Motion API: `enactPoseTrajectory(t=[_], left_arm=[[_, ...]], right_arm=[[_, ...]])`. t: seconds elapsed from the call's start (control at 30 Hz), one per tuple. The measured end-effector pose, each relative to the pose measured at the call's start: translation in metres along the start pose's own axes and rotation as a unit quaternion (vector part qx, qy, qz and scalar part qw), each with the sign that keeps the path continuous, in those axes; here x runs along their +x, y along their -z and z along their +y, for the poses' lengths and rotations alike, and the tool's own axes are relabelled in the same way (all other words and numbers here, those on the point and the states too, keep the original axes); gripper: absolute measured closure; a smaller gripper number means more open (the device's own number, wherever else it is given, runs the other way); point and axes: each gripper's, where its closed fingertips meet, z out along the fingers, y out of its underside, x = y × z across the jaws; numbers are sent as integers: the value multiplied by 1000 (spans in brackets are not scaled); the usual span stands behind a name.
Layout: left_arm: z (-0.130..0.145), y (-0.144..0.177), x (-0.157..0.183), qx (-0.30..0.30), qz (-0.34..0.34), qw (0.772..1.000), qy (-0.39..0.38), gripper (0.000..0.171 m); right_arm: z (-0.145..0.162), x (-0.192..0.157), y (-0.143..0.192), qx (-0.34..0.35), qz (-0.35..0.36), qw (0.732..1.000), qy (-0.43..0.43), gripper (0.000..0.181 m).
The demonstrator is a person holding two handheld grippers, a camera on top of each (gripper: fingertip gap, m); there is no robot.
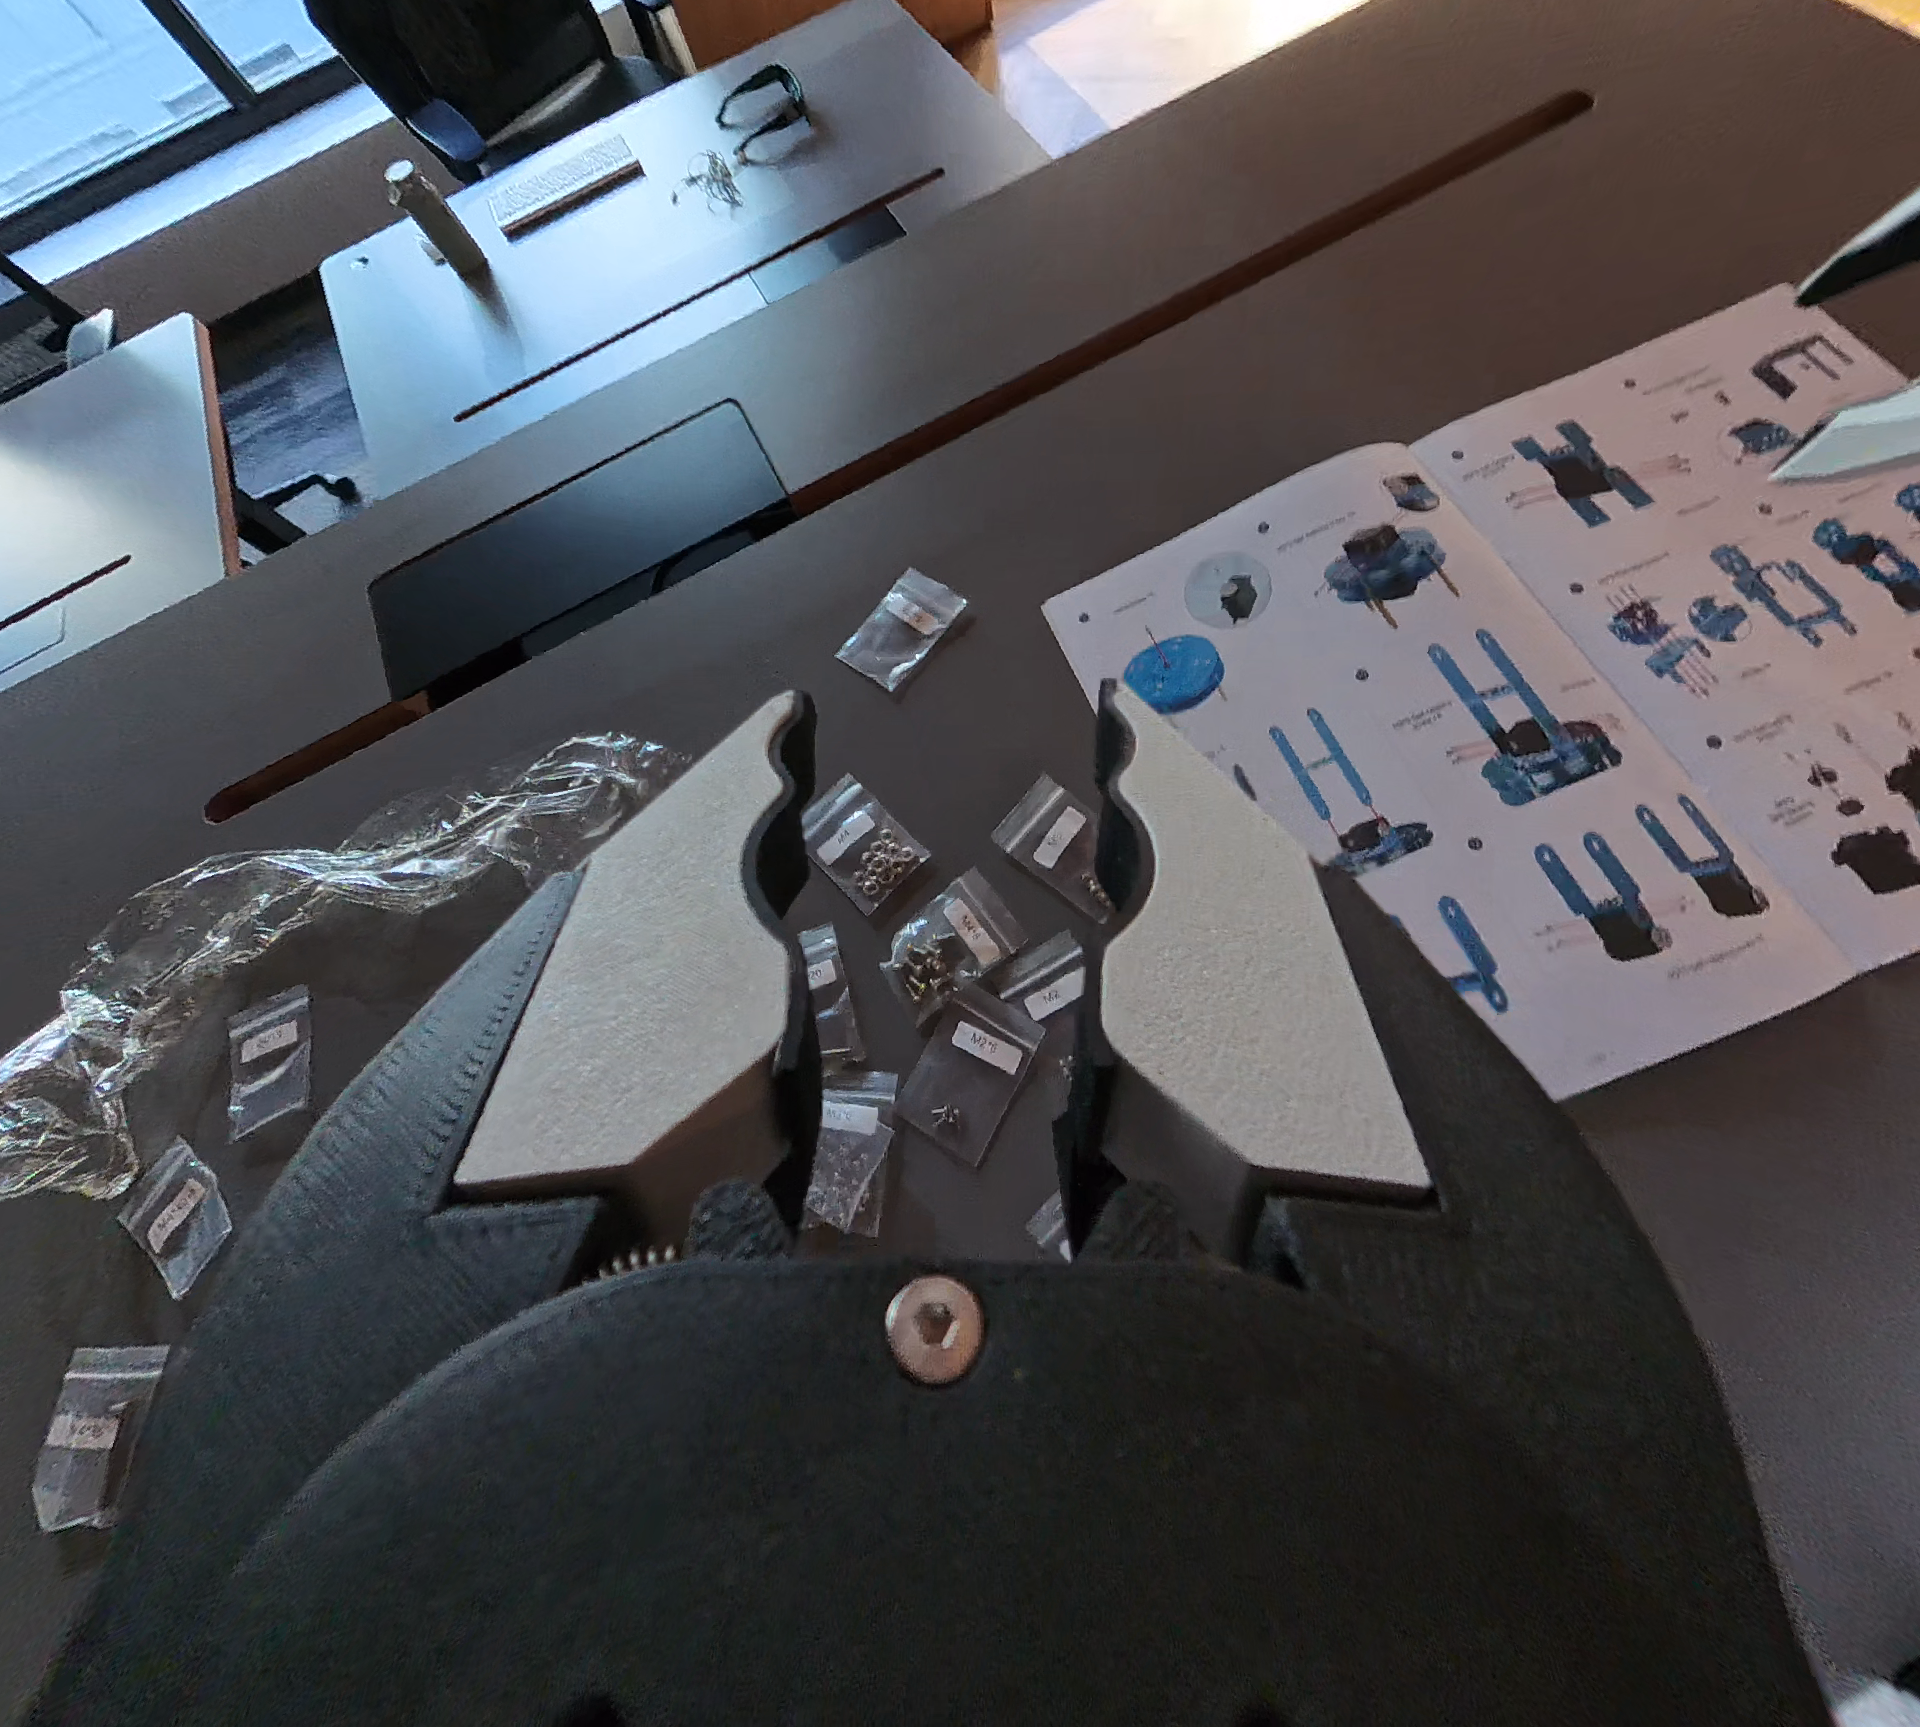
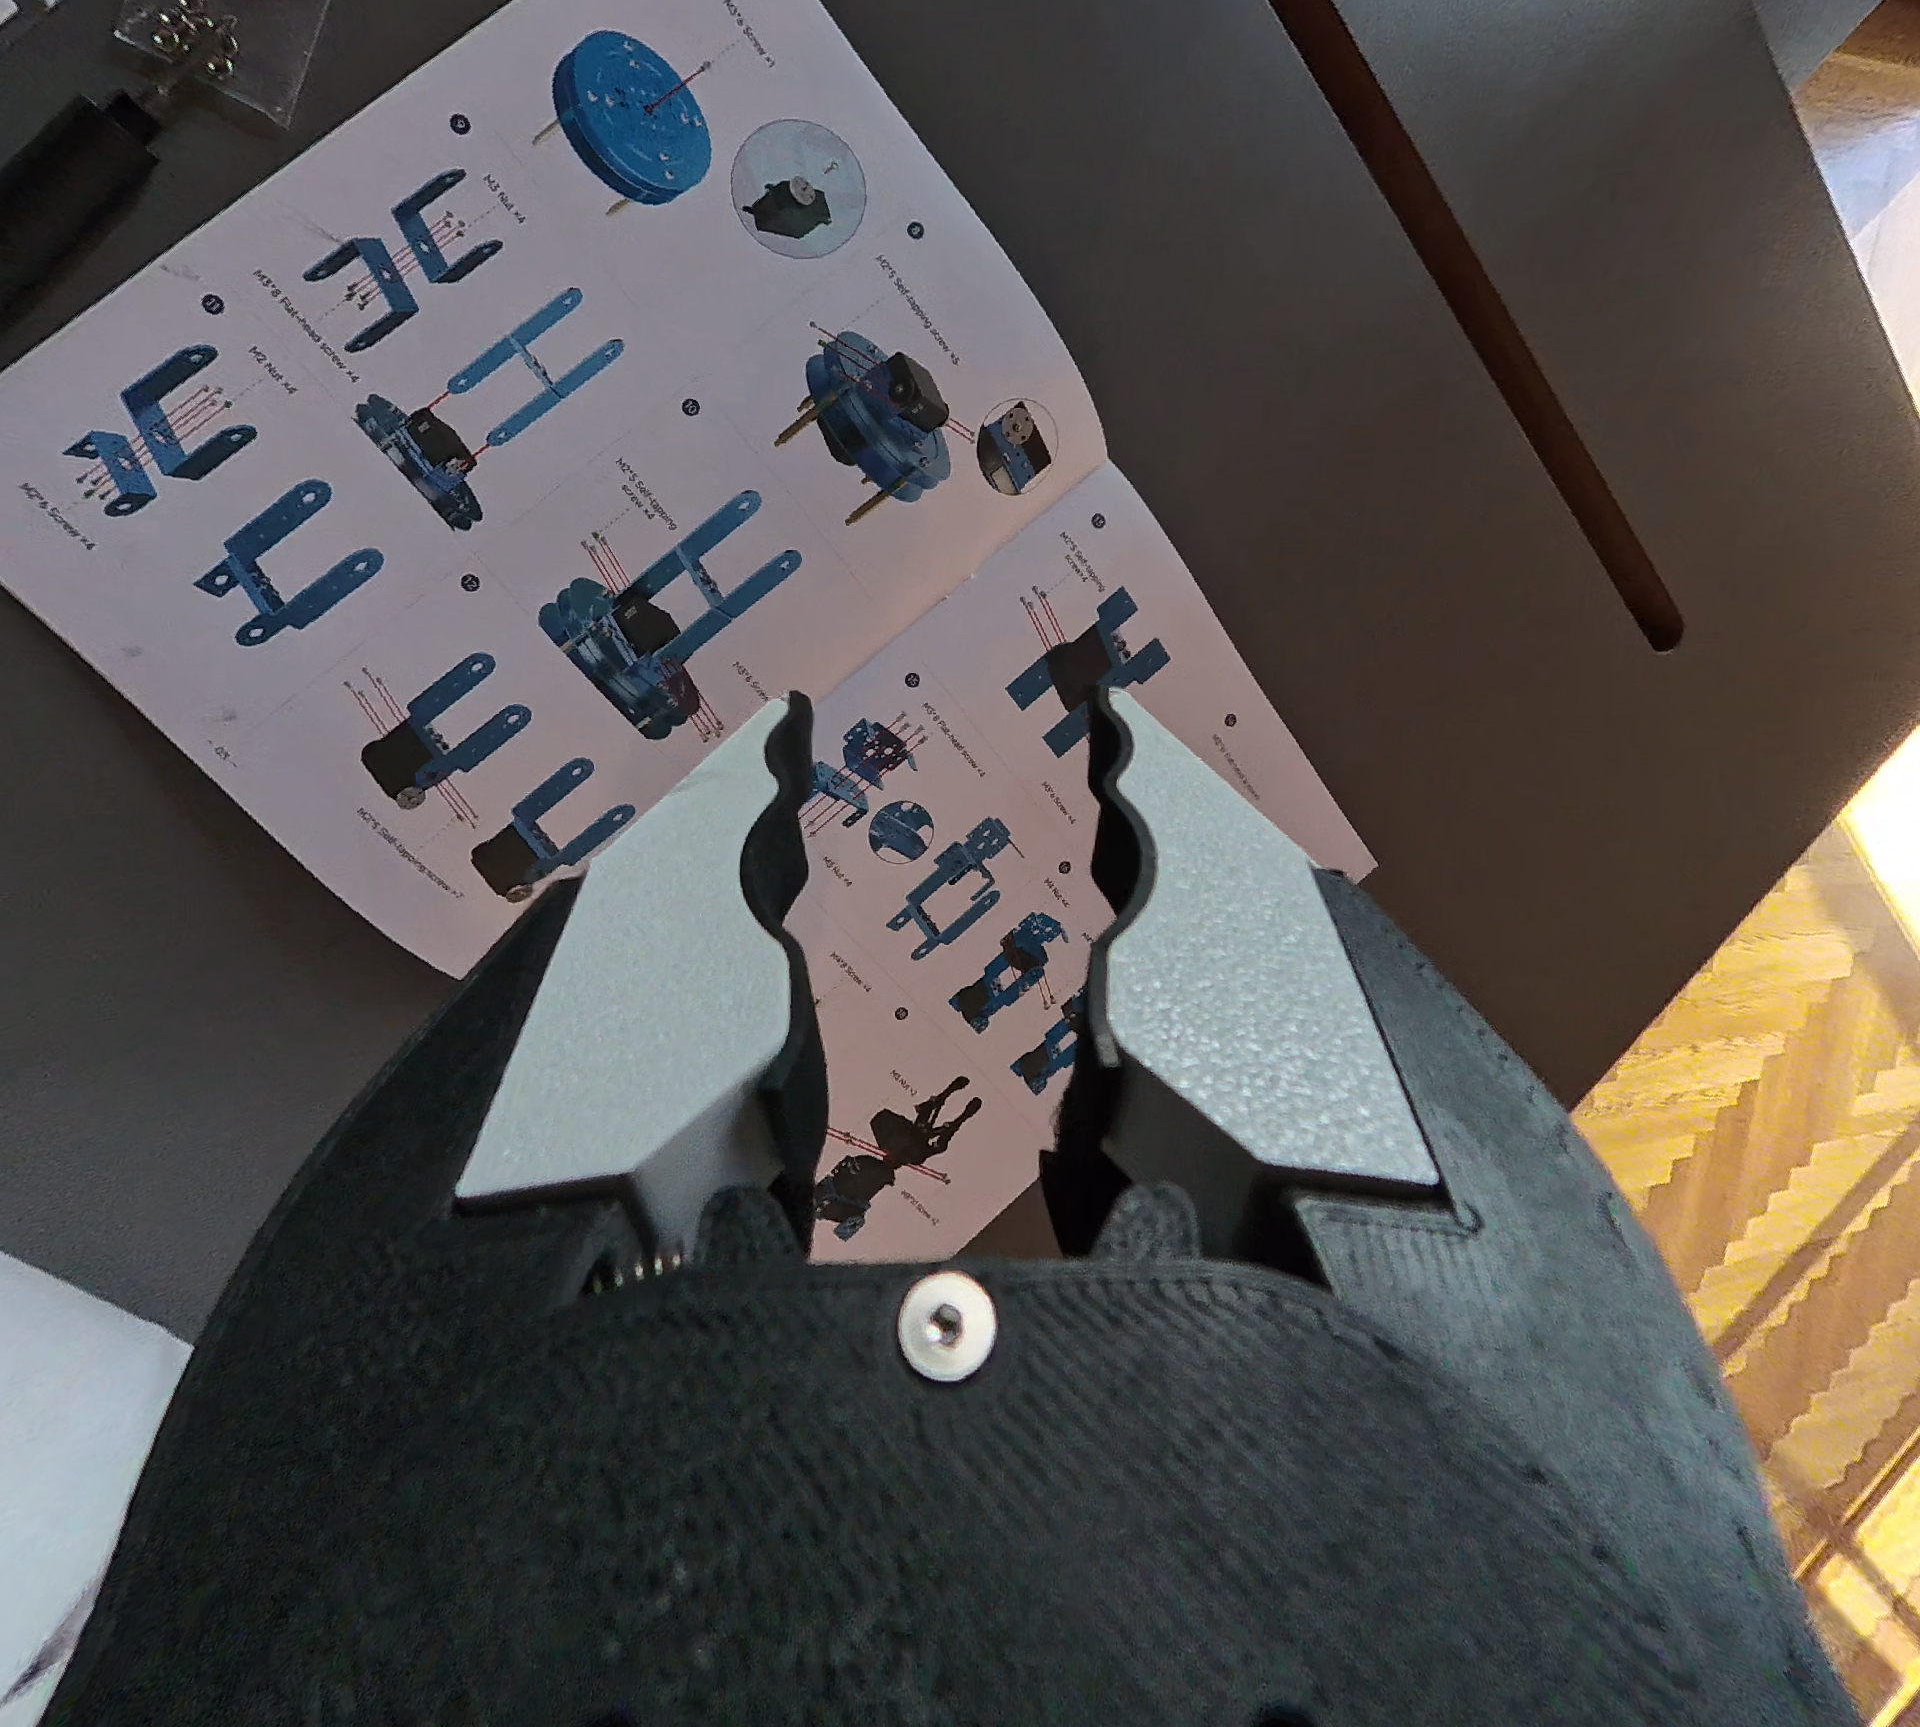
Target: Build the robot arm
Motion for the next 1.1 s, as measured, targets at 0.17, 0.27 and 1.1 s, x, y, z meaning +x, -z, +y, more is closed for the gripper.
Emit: enactPoseTrajectory(t=[0.17,0.27,1.1], left_arm=[[9,-12,12,-34,11,999,-24,122],[11,-15,15,-41,13,999,-30,124],[7,-7,11,-25,14,999,-24,130]], right_arm=[[4,4,-2,-7,-2,1000,-3,128],[3,6,-3,-6,-3,1000,-6,128],[7,3,-7,-19,-11,1000,-2,131]])
